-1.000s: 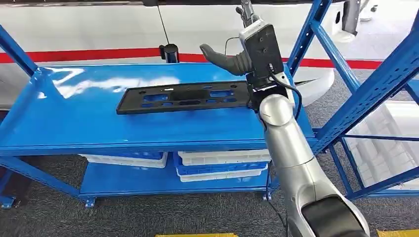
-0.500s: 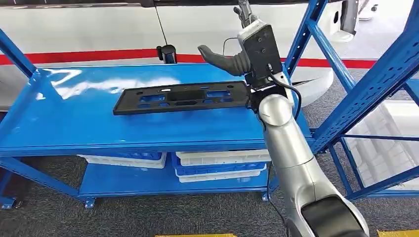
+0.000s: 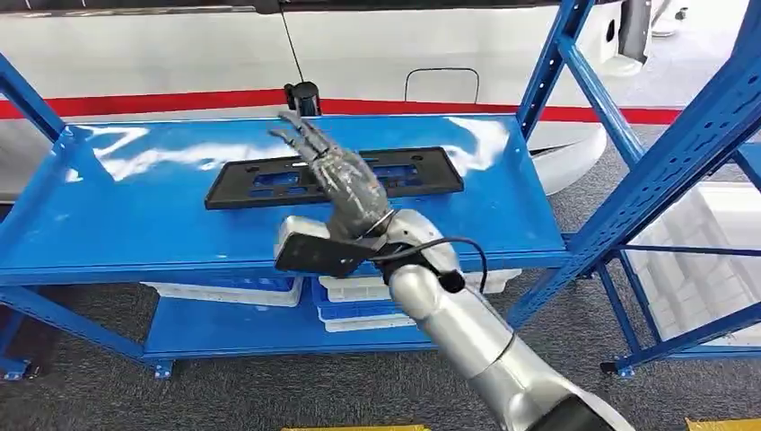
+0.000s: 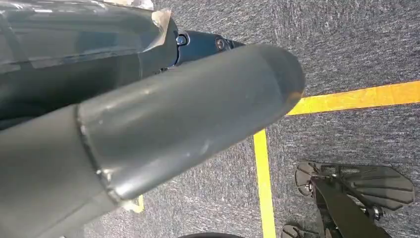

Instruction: Take the parts from the cabinet and place them on the table.

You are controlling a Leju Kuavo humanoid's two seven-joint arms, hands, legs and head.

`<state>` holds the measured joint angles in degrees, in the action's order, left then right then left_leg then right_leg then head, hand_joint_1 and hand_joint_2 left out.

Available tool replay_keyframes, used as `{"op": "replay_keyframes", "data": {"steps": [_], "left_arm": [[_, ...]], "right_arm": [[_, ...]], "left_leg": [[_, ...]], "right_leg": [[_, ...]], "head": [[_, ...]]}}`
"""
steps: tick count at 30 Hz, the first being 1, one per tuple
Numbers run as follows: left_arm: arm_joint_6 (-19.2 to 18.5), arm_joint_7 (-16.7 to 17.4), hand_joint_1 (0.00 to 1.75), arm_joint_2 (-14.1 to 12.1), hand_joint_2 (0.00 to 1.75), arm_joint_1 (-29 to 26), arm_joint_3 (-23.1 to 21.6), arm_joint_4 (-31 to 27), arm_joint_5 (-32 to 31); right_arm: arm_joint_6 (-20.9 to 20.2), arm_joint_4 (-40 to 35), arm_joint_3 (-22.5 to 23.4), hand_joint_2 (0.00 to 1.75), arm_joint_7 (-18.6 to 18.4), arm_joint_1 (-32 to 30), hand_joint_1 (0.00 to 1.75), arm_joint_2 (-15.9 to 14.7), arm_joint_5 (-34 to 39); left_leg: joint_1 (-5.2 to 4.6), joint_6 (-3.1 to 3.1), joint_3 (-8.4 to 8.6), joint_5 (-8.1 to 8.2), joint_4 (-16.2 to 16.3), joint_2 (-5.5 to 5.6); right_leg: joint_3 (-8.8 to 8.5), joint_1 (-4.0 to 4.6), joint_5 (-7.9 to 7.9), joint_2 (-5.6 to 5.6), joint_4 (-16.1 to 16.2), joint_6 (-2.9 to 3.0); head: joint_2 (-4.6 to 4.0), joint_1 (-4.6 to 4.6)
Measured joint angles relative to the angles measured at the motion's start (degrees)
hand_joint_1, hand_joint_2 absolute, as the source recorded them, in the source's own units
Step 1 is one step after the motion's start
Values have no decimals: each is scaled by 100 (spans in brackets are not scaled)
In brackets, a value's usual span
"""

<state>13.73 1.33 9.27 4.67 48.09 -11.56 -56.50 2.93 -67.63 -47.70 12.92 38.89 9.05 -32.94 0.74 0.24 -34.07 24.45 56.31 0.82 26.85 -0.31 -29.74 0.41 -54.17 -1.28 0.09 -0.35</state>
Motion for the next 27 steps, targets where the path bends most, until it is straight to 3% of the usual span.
{"op": "replay_keyframes", "data": {"steps": [5,9,17,23,27], "left_arm": [[0,-68,0,9,0,-24,2,0,0],[0,-61,0,26,0,-29,2,0,0],[17,-28,0,96,0,-53,2,0,-149],[13,-72,0,105,0,-58,2,0,-203],[-2,-85,0,107,0,-58,-4,0,-313]], "right_arm": [[79,386,-417,175,-123,-22,0,99,-445],[433,971,-677,175,-262,-39,0,343,-995],[1209,2171,-767,175,-746,132,0,857,-1895],[1286,2597,-764,175,-1084,363,0,1032,-2053],[1371,2748,-743,175,-1515,472,0,1069,-2026]], "left_leg": [[-1,-1,1,1,-2,-4],[0,-1,2,1,-2,-2],[0,-1,2,1,-2,-4],[0,-1,3,1,-1,-5],[-1,-1,3,1,-1,-5]], "right_leg": [[-2,0,0,2,0,0],[-3,-1,0,0,0,0],[-2,-1,0,1,0,0],[-2,-1,0,1,0,0],[-1,-2,0,1,0,0]], "head": [[0,0],[0,0],[0,0],[0,-2],[0,0]]}}
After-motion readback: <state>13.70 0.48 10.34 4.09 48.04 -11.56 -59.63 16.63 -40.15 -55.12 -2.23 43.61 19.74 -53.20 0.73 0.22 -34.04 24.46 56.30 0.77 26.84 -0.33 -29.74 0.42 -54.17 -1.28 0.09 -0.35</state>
